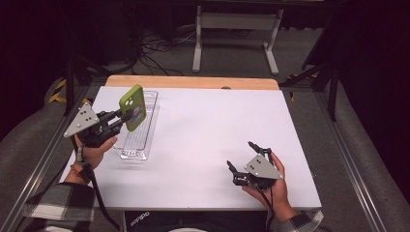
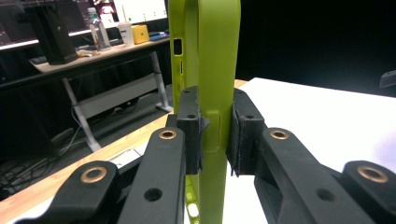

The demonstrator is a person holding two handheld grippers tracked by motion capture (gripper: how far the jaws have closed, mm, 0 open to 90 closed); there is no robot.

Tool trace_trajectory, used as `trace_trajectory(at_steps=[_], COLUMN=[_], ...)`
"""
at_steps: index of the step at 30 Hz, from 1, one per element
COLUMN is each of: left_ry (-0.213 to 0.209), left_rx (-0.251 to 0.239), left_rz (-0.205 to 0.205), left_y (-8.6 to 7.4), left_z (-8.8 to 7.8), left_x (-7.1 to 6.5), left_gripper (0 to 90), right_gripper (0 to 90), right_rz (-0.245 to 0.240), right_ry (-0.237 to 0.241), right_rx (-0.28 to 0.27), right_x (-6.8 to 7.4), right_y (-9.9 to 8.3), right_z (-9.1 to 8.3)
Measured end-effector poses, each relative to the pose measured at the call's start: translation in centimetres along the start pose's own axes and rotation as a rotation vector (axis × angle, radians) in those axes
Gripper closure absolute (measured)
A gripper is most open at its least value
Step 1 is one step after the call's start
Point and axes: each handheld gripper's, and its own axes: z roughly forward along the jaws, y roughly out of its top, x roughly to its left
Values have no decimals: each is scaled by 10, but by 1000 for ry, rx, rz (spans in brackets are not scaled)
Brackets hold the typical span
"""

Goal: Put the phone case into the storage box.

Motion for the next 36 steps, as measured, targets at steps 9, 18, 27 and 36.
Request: trace_trajectory(at_steps=[9, 18, 27, 36], left_ry=[-2, -71, -107, -104], left_rx=[42, 93, 153, 257], left_rz=[-35, -55, -82, -87], left_y=[-8, -21, -27, -47], left_z=[11, 39, 70, 103], left_x=[26, 54, 77, 94], left_gripper=[781, 782, 780, 780], right_gripper=[145, 142, 142, 141], right_rz=[34, 6, -1, -11], right_ry=[-11, 1, 11, 44], right_rx=[-3, 25, 38, 84], right_x=[-3, 2, 6, 11], right_y=[-2, -2, -2, -9], right_z=[1, 6, 8, 16])
